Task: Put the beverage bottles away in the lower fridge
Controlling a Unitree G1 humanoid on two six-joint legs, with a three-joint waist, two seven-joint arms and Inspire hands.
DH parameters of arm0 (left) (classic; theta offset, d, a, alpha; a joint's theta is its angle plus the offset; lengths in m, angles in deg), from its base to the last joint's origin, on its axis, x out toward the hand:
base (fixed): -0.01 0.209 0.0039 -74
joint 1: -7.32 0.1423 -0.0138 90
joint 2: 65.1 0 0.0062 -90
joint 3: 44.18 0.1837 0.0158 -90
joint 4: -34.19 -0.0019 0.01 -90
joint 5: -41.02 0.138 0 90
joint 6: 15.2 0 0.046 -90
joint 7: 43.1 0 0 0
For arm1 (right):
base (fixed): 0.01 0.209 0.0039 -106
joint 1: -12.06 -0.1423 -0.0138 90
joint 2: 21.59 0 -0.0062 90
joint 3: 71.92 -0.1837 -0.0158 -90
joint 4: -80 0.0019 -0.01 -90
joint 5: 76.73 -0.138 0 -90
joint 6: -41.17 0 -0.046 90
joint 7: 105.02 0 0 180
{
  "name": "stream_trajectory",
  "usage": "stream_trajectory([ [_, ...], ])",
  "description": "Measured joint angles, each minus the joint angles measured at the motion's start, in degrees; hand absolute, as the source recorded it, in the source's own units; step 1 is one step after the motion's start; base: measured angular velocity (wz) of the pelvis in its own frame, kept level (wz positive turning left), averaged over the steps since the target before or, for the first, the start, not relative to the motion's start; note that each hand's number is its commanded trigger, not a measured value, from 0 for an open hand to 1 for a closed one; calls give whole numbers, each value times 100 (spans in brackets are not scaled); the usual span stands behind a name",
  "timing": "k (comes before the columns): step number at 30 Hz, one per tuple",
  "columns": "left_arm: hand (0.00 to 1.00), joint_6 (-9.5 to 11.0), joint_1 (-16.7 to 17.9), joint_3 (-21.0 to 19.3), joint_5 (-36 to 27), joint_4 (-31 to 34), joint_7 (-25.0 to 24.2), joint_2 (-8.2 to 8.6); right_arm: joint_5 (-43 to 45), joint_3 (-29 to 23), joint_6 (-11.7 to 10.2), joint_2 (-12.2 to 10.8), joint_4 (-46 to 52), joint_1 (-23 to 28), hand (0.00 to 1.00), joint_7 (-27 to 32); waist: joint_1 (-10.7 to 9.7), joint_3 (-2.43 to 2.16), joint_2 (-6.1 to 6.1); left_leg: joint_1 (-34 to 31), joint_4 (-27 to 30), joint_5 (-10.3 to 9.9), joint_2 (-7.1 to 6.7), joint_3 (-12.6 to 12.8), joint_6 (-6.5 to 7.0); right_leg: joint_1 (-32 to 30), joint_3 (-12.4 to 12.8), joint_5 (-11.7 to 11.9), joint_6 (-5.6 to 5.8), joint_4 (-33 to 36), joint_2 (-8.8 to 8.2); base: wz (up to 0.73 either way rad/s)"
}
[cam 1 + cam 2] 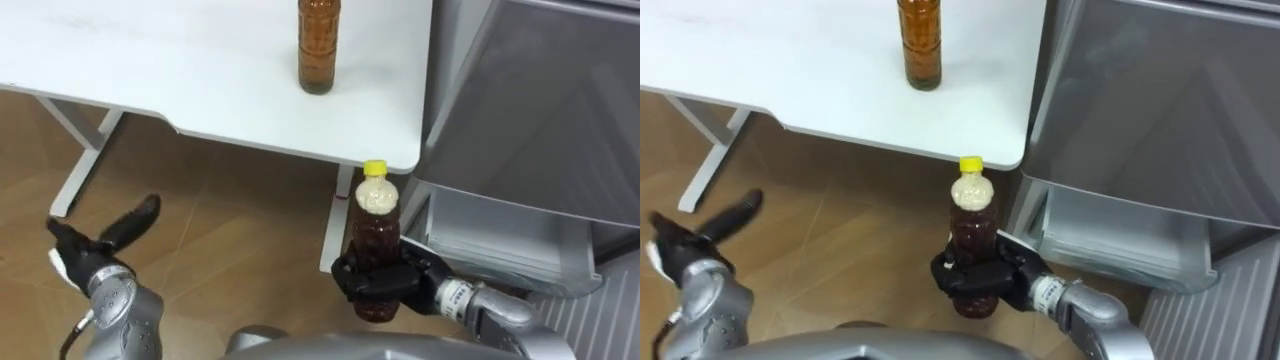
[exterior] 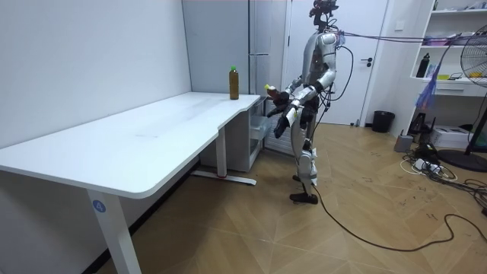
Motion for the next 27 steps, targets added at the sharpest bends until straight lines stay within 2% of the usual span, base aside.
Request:
stream_trajectory([
  [1, 0, -46, 60, 27, -289, -159, -57, -2, -47, 17, 16, 4, -11, -2, 100, 95, 8, 3, -16, -1, -1, 0, -3, 18, 0, -15, 15, 1, 2, -38, 1, -8],
  [3, 0, -136, 164, 60, -460, -320, -113, -5, -64, 80, 42, 13, -11, -17, 100, 198, 2, 14, -46, -15, -17, 0, -1, 42, 1, -49, 68, 2, 3, -42, 5, -7],
  [5, 0, -213, 175, 124, -469, -554, -221, -6, -90, 156, 110, 29, -11, -61, 100, 231, 8, 22, -71, -75, -17, 0, 3, 56, 1, -79, 85, 3, 4, -35, 10, -3],
  [6, 0, -287, 135, 162, -470, -828, -356, -10, -154, 222, 185, 36, -12, -109, 100, 262, -6, 40, -75, -86, -14, 0, 2, 53, 0, -86, 83, 4, 5, -36, 11, 0],
  [11, 0, -642, 108, 513, -242, -1666, -845, -18, -300, 244, 261, 27, -12, -164, 100, 264, -90, 44, -68, -101, -11, 0, 2, 70, 0, -88, 72, 4, 6, -41, 5, 0],
  [13, 0, -854, 91, 556, 83, -2037, -1129, -21, -380, 214, 312, 25, -11, -230, 100, 265, -199, 43, -66, -120, -10, -1, 2, 70, 1, -96, 49, 4, 6, -42, 4, 0],
  [16, 0, -1100, 119, 576, 315, -2138, -1431, -21, -457, 190, 427, 31, -14, -297, 100, 271, -317, 44, -61, -154, -9, -1, 1, 47, 1, -112, 21, 5, 6, -41, 3, 6],
  [22, 0, -1598, 8, 702, 864, -2511, -2164, -23, -506, 170, 559, 26, -612, -366, 100, 655, -501, -14, 23, -178, -13, -1, 3, 34, 1, -116, -20, 7, 5, -16, 4, 2],
  [25, 0, -1701, 4, 675, 992, -2591, -2375, -37, -514, 114, 766, 59, -833, -364, 100, 855, -543, -29, 18, -202, -9, -1, 3, 31, 1, -146, -26, 7, 5, 10, 3, 0],
  [27, 0, -1745, 18, 667, 1110, -2631, -2470, -47, -588, -45, 850, 20, -858, -365, 100, 976, -631, -24, 35, -212, -2, -1, 3, 30, 1, -157, -35, 7, 5, 27, 1, 0],
])
